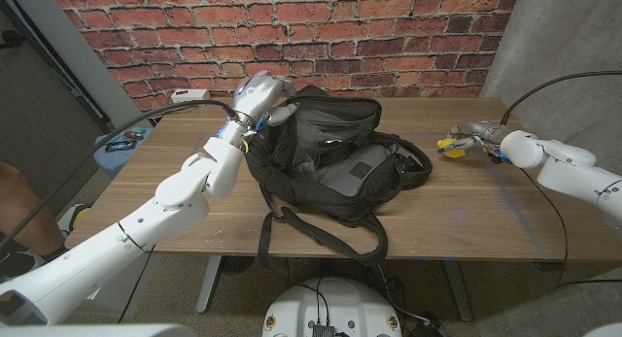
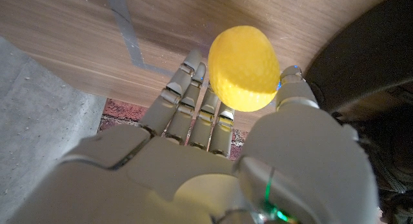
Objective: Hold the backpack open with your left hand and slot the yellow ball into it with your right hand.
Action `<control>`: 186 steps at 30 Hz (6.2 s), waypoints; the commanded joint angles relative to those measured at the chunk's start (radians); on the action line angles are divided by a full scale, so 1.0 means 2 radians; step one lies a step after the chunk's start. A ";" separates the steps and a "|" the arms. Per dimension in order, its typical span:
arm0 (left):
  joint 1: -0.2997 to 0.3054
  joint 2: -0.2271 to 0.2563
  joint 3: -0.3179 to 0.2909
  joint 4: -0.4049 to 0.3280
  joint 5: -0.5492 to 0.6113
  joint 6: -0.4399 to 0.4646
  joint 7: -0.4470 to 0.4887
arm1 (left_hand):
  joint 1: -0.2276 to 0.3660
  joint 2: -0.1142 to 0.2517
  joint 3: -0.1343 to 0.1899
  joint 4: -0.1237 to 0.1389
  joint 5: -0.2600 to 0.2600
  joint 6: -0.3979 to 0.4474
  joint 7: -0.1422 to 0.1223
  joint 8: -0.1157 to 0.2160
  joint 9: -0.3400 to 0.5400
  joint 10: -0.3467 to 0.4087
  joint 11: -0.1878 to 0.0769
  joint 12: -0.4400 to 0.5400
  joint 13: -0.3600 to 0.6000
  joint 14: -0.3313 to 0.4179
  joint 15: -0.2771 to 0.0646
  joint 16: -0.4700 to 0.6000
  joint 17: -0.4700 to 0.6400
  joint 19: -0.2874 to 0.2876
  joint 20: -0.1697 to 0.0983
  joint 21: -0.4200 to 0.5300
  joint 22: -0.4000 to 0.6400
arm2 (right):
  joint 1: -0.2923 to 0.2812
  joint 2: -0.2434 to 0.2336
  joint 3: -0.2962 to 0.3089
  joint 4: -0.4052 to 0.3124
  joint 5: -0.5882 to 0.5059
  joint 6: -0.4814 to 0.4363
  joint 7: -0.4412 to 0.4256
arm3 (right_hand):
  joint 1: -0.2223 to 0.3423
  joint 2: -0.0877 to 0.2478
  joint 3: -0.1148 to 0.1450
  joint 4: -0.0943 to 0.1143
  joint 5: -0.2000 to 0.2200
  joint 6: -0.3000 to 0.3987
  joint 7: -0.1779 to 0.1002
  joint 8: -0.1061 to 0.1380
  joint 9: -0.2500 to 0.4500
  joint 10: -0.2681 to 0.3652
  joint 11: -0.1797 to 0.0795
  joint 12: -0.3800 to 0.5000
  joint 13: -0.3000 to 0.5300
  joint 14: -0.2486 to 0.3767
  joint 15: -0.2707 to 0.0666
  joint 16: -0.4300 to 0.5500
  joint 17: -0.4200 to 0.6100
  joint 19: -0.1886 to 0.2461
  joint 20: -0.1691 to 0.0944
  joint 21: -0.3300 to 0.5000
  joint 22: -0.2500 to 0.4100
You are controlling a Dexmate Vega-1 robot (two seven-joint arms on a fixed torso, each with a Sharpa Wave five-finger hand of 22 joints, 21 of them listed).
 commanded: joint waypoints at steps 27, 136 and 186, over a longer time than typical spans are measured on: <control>0.011 0.013 -0.015 0.003 -0.010 -0.017 0.023 | 0.002 0.004 0.005 0.000 0.003 -0.002 0.002 0.008 0.000 0.007 -0.008 -0.002 0.003 0.003 -0.002 -0.006 0.003 -0.004 -0.001 0.011 -0.003 | -0.132 -0.097 0.098 -0.205 0.064 -0.130 -0.026 | 0.016 0.003 -0.003 0.002 0.002 0.011 0.000 0.000 0.003 0.011 -0.005 0.002 0.000 0.012 -0.079 0.005 0.004 0.010 -0.024 0.004 0.003; 0.021 0.014 -0.026 0.029 -0.028 -0.048 0.070 | 0.002 0.003 0.010 -0.001 0.003 -0.007 0.002 0.020 -0.006 0.007 -0.007 -0.010 0.008 0.006 -0.003 -0.019 0.014 -0.016 -0.002 0.039 -0.011 | -0.329 0.014 0.313 -0.447 0.173 -0.170 -0.007 | 0.039 0.014 -0.019 0.004 -0.007 0.030 0.008 -0.004 0.006 0.032 0.002 0.008 0.000 0.030 -0.078 0.014 0.018 0.031 -0.020 0.005 0.004; 0.053 0.023 -0.054 0.008 -0.027 -0.027 0.095 | 0.002 0.003 0.011 -0.001 0.003 -0.011 0.002 0.024 -0.006 0.007 -0.008 -0.012 0.011 0.008 -0.001 -0.022 0.020 -0.022 -0.002 0.049 -0.013 | -0.158 0.033 0.108 -0.370 0.232 -0.117 -0.034 | 0.054 0.016 -0.024 0.003 -0.011 0.031 0.013 -0.008 0.008 0.030 0.006 0.007 -0.002 0.029 -0.073 0.014 0.022 0.032 -0.016 0.003 0.005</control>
